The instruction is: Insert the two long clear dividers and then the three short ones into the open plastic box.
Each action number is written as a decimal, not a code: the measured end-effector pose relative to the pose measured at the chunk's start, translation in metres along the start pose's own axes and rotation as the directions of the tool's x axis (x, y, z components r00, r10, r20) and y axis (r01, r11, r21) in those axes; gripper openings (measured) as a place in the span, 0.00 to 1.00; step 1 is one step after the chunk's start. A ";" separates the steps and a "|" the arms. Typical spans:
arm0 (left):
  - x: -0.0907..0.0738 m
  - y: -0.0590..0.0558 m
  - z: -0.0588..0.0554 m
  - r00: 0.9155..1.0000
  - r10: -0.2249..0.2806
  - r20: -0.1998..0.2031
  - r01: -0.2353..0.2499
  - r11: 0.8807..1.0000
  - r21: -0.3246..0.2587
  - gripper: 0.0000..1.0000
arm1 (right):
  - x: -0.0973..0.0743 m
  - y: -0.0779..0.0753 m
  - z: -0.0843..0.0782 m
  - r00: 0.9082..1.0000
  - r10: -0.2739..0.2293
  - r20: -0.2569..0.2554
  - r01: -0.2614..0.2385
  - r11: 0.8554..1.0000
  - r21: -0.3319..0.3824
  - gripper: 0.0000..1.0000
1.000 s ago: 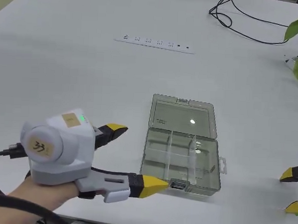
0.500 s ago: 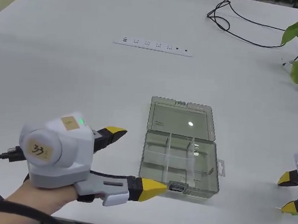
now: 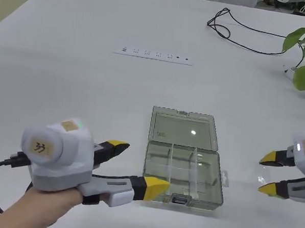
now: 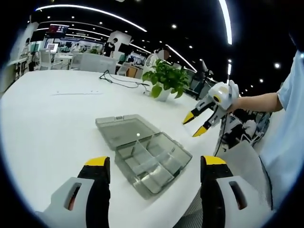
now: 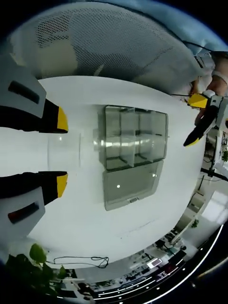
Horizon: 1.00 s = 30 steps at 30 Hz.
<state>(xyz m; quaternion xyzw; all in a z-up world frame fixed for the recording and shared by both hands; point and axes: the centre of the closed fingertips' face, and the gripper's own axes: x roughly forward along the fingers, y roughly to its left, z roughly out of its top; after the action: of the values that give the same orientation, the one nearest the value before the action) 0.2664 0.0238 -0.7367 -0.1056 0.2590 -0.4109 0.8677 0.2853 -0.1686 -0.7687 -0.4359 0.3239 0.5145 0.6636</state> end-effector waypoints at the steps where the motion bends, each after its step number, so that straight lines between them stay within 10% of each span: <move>1: 0.002 -0.001 0.001 1.000 -0.007 -0.007 0.007 1.000 -0.011 0.78 | 0.004 -0.005 -0.002 1.000 0.002 0.004 -0.002 1.000 -0.009 0.32; 19: 0.032 -0.019 0.007 0.989 -0.127 -0.071 0.100 0.948 -0.303 0.54 | 0.011 -0.001 0.125 0.992 0.007 0.128 0.020 0.978 -0.209 0.32; 30: 0.030 -0.013 0.014 0.992 -0.123 -0.007 0.105 0.873 -0.475 0.44 | 0.017 0.008 0.165 0.985 0.034 0.170 0.015 0.960 -0.280 0.32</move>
<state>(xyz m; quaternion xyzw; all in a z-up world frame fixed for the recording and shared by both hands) 0.2815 -0.0079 -0.7303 -0.3221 0.3609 -0.3873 0.7848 0.2787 -0.0109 -0.7182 -0.4775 0.1910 0.5942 0.6184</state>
